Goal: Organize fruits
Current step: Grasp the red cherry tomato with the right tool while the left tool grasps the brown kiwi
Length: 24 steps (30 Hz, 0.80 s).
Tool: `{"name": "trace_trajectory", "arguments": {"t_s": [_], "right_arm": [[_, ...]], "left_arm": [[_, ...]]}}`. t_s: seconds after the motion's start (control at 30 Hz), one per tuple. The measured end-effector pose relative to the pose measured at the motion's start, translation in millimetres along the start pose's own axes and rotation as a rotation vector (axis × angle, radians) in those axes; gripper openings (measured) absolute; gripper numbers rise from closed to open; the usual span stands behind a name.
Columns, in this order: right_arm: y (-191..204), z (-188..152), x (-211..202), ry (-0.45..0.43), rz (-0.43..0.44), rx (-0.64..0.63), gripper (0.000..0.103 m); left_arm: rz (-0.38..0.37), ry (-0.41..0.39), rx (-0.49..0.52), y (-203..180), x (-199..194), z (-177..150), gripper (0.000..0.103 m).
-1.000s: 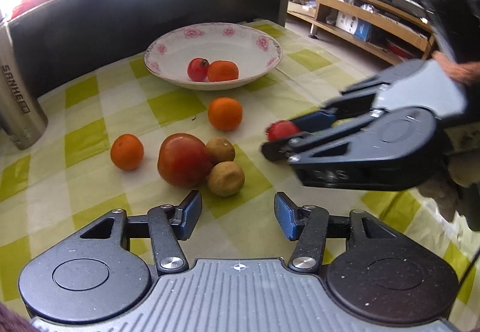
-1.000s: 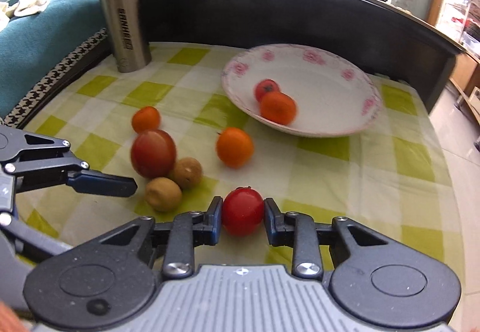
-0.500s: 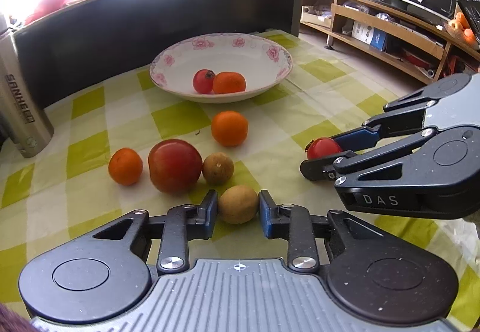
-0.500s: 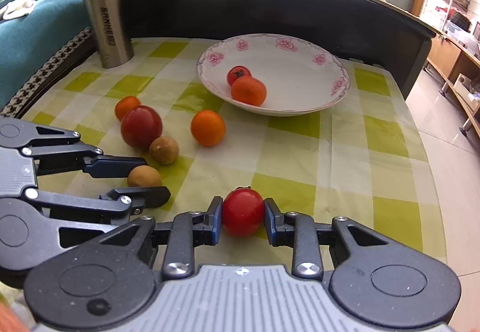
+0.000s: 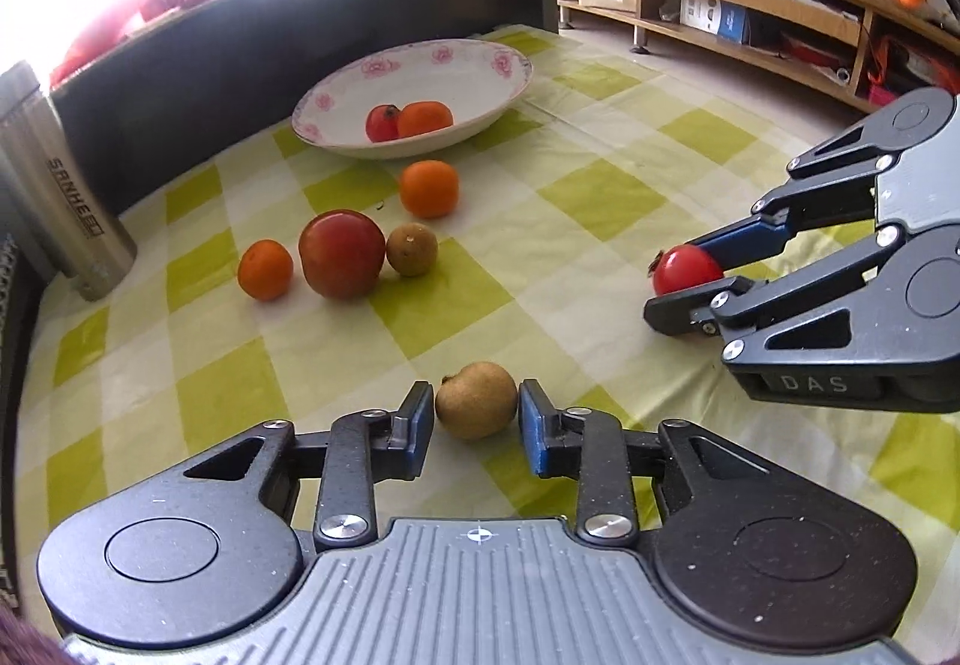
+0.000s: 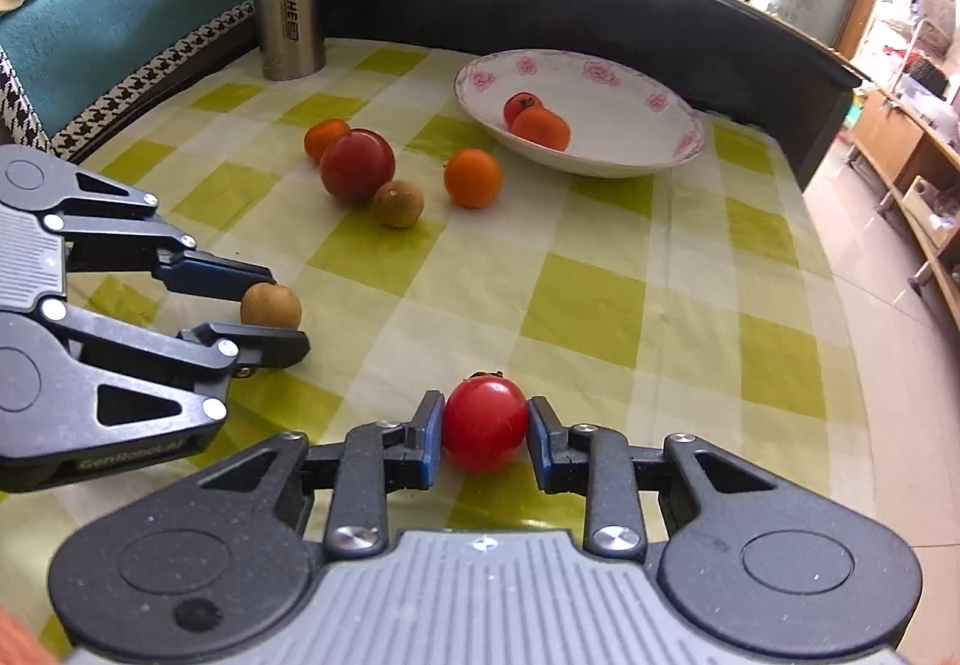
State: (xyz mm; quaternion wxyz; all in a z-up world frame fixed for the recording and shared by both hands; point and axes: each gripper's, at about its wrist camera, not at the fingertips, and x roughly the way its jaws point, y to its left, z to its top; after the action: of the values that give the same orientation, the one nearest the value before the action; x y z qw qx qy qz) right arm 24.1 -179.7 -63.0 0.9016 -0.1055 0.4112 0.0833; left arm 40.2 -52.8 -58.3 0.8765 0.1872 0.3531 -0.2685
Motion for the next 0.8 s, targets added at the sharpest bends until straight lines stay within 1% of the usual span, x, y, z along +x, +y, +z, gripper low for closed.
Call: {"name": "trace_trajectory", "arguments": {"t_s": [0.03,0.07,0.1,0.17,0.27,0.4,0.6,0.8], "right_arm": [[0,-1,-2,0.006,-0.003,0.001,0.037],[0,-2,-4,0.009,-0.008,0.007,0.044],[-1,-3,-6,0.012,-0.010,0.015,0.049],[-3,-6,-11,0.019,-0.005,0.025,0.051],[-5,-11,-19,0.010,0.000,0.036,0.060],[-7,-9,-19,-0.003,-0.002,0.049,0.061],[-6,-1,-12,-0.033,0.035,0.044,0.062],[-4,5,0,-0.032,0.061,0.049,0.062]], "left_arm": [[0.002,0.004,-0.002,0,-2,-1,0.048],[0.000,0.008,-0.005,0,-4,-2,0.053],[0.000,0.010,-0.003,-1,-5,-4,0.054],[0.000,0.016,0.014,-3,-8,-5,0.056],[-0.006,0.000,0.024,-4,-9,-4,0.063],[-0.004,-0.021,0.022,-1,-7,0,0.064],[-0.013,-0.027,0.011,8,-1,3,0.064],[-0.015,-0.026,0.004,11,7,5,0.064]]}}
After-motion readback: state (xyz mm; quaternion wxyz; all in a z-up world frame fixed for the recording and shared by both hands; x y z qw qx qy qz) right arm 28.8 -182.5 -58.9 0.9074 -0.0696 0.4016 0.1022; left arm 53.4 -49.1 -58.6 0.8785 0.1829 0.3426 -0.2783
